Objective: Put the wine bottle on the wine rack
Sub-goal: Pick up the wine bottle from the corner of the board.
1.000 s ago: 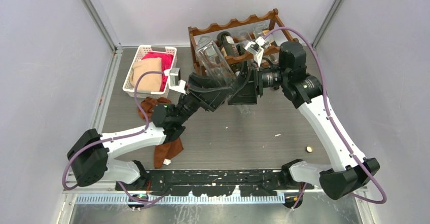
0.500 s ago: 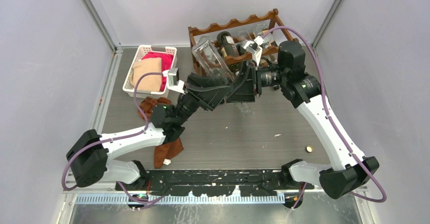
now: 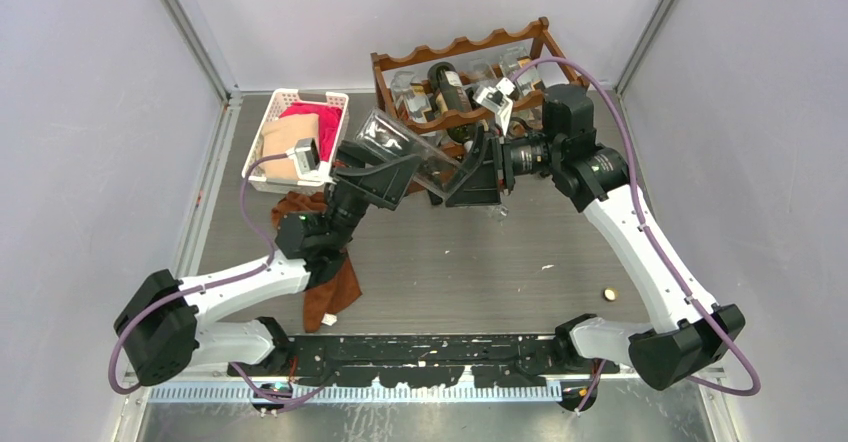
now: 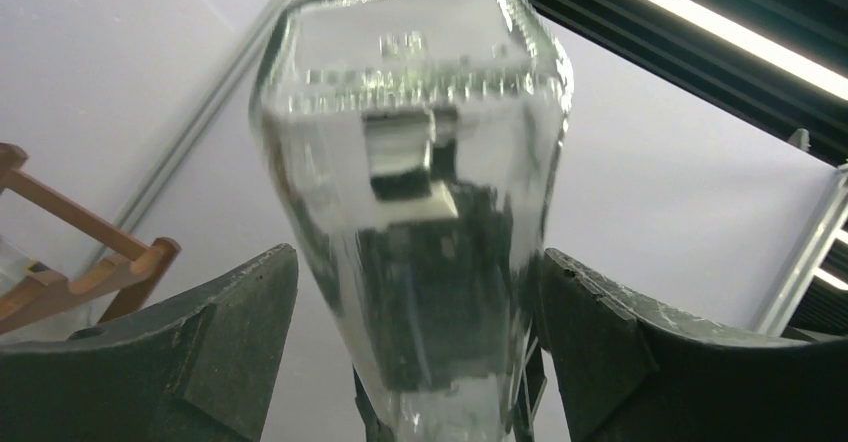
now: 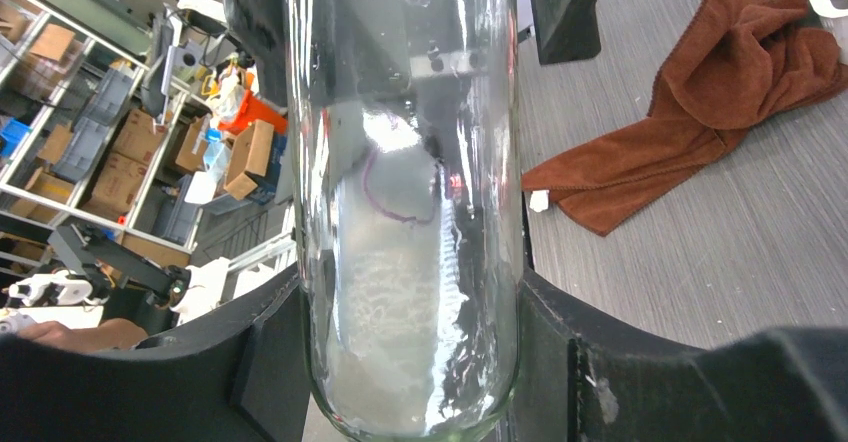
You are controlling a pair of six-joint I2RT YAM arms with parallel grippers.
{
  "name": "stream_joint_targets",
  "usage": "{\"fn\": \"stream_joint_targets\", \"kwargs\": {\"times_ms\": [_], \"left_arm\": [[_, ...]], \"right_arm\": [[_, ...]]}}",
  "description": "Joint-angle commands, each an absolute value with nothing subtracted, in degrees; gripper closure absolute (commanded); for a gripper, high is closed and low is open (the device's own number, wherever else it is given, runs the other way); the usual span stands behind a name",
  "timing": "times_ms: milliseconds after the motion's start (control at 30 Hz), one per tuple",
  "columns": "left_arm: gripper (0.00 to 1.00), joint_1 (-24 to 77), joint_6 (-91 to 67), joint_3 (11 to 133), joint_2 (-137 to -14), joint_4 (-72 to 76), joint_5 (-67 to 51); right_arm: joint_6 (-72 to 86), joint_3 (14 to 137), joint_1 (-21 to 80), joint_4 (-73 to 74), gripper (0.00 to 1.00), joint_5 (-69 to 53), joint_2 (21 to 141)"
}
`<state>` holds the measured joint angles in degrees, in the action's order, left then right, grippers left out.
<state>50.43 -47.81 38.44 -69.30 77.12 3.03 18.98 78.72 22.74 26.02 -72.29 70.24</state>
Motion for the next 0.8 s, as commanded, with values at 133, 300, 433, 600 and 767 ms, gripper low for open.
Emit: {"fn": "stream_joint_targets", "kwargs": {"times_ms": [133,300,433,600,767], "left_arm": [[0.18,48.9,-48.0,36.7,-66.8,76.4,6.0],[0.17,48.9,-48.0,33.1,-64.7,74.8,7.4],[0.15,48.9,-47.6,30.8,-63.1,72.4,7.9],[0.14,48.8,-46.2,28.3,-59.8,68.8,8.0],[0.13,48.8,-44.1,26.9,-54.0,59.7,5.1]], "right_arm": [[11.8,80.3,22.8,29.0,0.99,-72.0,69.4],[11.7,81.2,22.2,29.4,0.99,-72.4,69.5],[11.7,81.7,21.2,29.4,0.99,-72.6,69.4],[11.8,81.8,18.7,29.1,0.99,-72.5,69.4],[12.0,81.7,14.2,27.9,0.99,-71.8,70.0]]}}
